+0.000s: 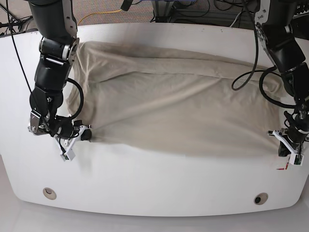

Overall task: Fold the T-shirt properly
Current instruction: 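Grasp the opposite T-shirt edge with both grippers and fold it over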

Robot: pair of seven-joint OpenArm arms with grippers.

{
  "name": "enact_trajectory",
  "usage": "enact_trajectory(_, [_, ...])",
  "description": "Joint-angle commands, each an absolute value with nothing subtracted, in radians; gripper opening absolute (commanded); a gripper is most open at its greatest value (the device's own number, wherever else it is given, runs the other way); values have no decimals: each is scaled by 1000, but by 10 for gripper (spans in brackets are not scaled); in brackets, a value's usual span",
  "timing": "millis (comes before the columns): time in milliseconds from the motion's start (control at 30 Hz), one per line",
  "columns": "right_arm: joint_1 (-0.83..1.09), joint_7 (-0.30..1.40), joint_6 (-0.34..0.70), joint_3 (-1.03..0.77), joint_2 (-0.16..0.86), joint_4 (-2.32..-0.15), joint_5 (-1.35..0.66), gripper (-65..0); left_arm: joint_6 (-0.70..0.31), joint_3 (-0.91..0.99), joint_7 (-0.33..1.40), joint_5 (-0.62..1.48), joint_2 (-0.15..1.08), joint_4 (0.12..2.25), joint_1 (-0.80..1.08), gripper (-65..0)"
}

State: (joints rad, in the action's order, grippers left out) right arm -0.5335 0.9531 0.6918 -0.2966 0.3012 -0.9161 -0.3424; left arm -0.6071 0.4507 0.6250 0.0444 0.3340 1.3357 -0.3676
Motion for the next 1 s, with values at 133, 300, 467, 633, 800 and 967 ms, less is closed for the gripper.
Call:
enact_trajectory(133, [-575,1000,698,-298,341,-1009,-357,-650,-595,456,602,54,355,1359,-386,-650])
enact_trajectory(300, [-552,1076,698,-300,338,-1133,-361,-650,-596,456,602,56,355,1360,-383,-650])
enact_trajectory(467, [-487,1158,698,-302,337,-1310,-363,-650,-596,456,602,56,355,1431,-341,-650])
enact_trajectory(633, [-400,1210,698,-305,312,-1483,-363,-650,-598,456,605,56,355,1489,-298,-650])
enact_trajectory(800, [-297,1268,698,-306,305,-1638,-363,-650,-598,456,605,58,357,1547,-216,-650])
enact_trajectory(967, [-199,1293,698,-308,289,-1788,-363,-650,-598,458,605,58,358,1557,-148,-650])
